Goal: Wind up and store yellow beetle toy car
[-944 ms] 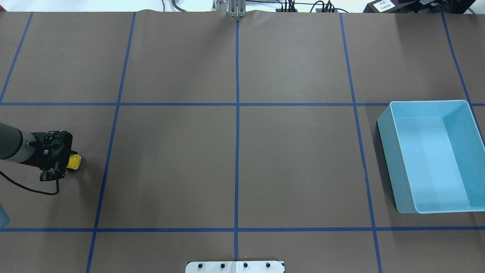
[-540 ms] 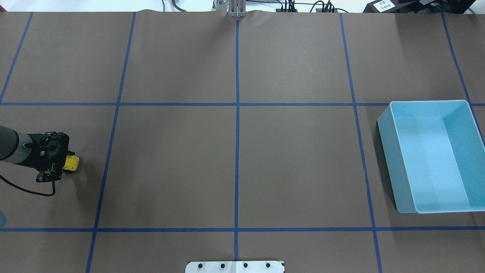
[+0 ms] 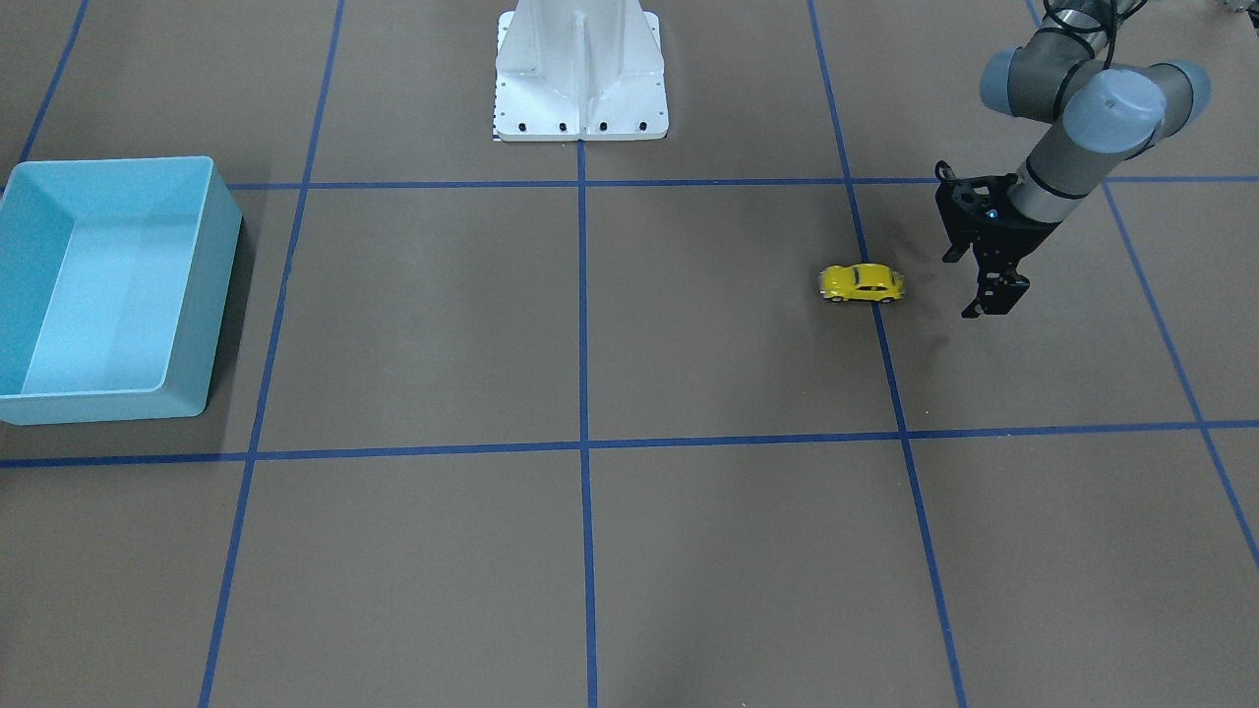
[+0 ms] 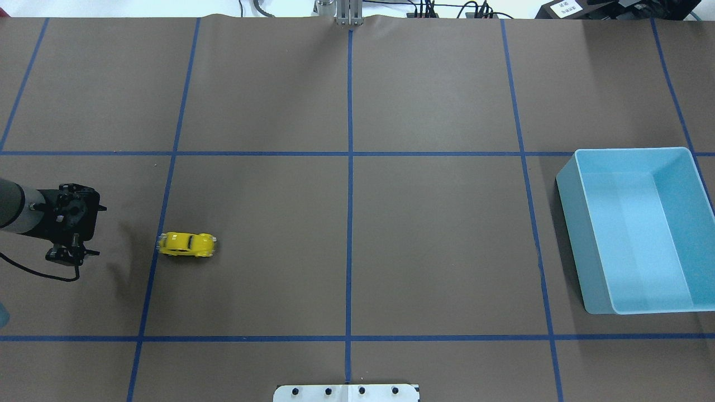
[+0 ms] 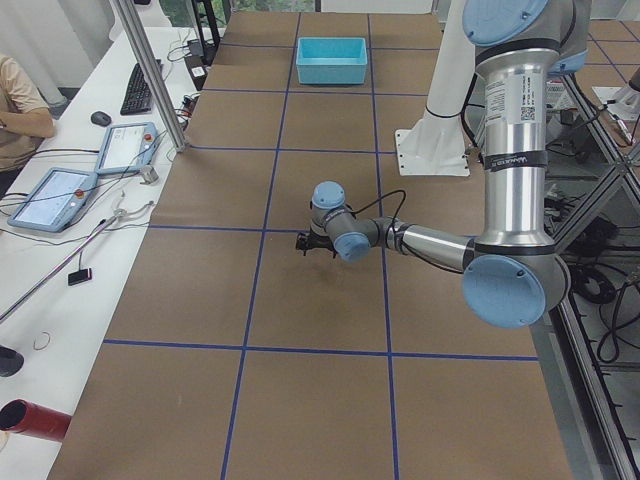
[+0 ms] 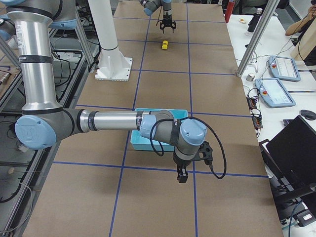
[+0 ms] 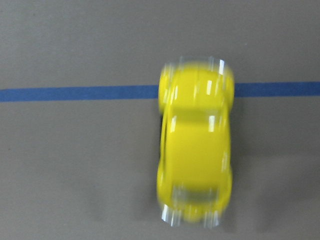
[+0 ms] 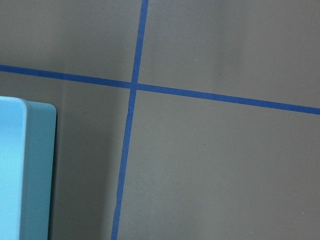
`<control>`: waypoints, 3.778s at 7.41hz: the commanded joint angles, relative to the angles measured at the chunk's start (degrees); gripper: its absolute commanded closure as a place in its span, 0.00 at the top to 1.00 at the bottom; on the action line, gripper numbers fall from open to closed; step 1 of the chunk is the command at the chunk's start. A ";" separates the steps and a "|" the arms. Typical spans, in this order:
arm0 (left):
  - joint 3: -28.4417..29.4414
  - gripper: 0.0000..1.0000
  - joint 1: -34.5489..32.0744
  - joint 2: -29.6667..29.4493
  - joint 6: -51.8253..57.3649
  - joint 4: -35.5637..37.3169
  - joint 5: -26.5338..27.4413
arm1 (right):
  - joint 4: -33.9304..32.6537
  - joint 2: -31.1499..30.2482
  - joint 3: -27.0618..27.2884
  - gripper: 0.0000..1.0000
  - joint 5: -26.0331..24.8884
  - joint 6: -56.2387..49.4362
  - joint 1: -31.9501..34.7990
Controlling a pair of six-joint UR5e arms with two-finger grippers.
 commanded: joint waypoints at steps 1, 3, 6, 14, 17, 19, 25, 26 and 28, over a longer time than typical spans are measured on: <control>0.07 1.00 -1.20 0.02 -0.12 0.27 0.04 | 0.08 -0.02 0.08 1.00 0.02 -0.02 0.00; 0.07 1.00 -2.08 0.28 -0.21 1.05 -0.04 | 0.00 -0.11 0.35 1.00 0.02 -0.03 -0.09; 0.07 1.00 -3.40 0.55 -6.48 2.47 -0.04 | 0.00 -0.11 0.35 1.00 0.02 -0.03 0.00; 0.07 1.00 -23.67 3.35 -20.65 13.53 -11.36 | 0.00 -0.20 0.70 1.00 0.02 -0.11 -0.09; -0.45 1.00 -35.37 8.79 -42.41 14.42 -17.53 | 0.09 -1.77 3.92 1.00 0.11 -1.86 0.00; -0.89 1.00 -39.07 10.47 -55.97 14.42 -17.71 | 2.10 -1.08 9.37 1.00 0.55 -3.62 -1.30; -0.54 1.00 -42.69 7.77 -38.09 28.26 -20.96 | 11.62 -1.77 21.97 1.00 8.62 -22.79 -16.21; -0.72 1.00 -43.74 6.28 -37.30 30.83 -21.05 | 14.99 -1.78 22.23 1.00 8.72 -22.70 -21.13; -0.98 1.00 -44.88 5.91 -32.03 33.03 -21.05 | 20.19 -1.87 22.32 1.00 8.98 -21.04 -27.65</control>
